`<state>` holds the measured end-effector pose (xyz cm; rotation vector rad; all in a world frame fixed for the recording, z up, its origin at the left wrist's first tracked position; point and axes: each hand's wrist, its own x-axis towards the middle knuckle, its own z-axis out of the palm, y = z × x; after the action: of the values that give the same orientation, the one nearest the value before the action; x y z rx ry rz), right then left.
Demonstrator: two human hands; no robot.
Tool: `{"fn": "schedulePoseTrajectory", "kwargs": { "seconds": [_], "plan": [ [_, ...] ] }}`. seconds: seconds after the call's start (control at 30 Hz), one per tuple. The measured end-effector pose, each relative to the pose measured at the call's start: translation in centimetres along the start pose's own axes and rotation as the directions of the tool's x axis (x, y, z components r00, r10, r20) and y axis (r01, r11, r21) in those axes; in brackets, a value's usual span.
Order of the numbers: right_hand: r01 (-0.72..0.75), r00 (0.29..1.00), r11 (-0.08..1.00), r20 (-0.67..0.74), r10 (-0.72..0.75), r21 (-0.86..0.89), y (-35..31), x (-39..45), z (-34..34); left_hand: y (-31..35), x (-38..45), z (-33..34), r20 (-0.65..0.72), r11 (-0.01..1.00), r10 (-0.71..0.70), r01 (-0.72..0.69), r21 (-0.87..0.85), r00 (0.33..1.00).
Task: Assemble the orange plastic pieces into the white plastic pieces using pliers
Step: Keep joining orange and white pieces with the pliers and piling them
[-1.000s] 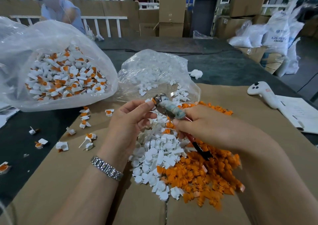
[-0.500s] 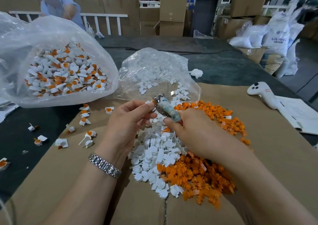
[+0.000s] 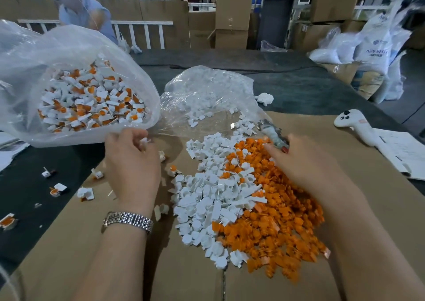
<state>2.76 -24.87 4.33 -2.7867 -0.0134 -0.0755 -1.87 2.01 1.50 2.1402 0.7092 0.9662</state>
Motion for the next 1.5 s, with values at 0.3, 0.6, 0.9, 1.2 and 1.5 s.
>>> {"fn": "schedulePoseTrajectory", "kwargs": {
  "seconds": [0.3,0.6,0.9,1.2,1.5],
  "plan": [
    [-0.076,0.996,0.976,0.039,0.085,-0.206,0.5,-0.1,1.7,0.5,-0.7,0.3,0.478,0.955,0.233,-0.291,0.049,0.847],
    [-0.064,0.996,0.974,0.048,0.076,-0.219,0.5,-0.1,2.3,1.7,-1.3,2.0,0.62,0.911,0.192,-0.374,0.176,0.761],
    [-0.022,0.998,0.991,0.056,0.029,-0.135,0.4,-0.2,1.8,1.1,-1.2,2.3,0.573,0.988,0.154,-0.119,-0.099,0.805],
    [0.289,0.953,0.944,0.144,-0.267,-0.157,-1.0,-1.1,1.4,1.6,-1.8,1.5,0.648,0.877,0.167,0.189,-0.442,0.743],
    [0.314,0.948,0.942,0.092,-0.304,-0.117,-0.4,-0.9,1.3,1.9,-1.9,1.5,0.786,0.697,0.183,0.485,-0.527,0.591]
  ]
}}
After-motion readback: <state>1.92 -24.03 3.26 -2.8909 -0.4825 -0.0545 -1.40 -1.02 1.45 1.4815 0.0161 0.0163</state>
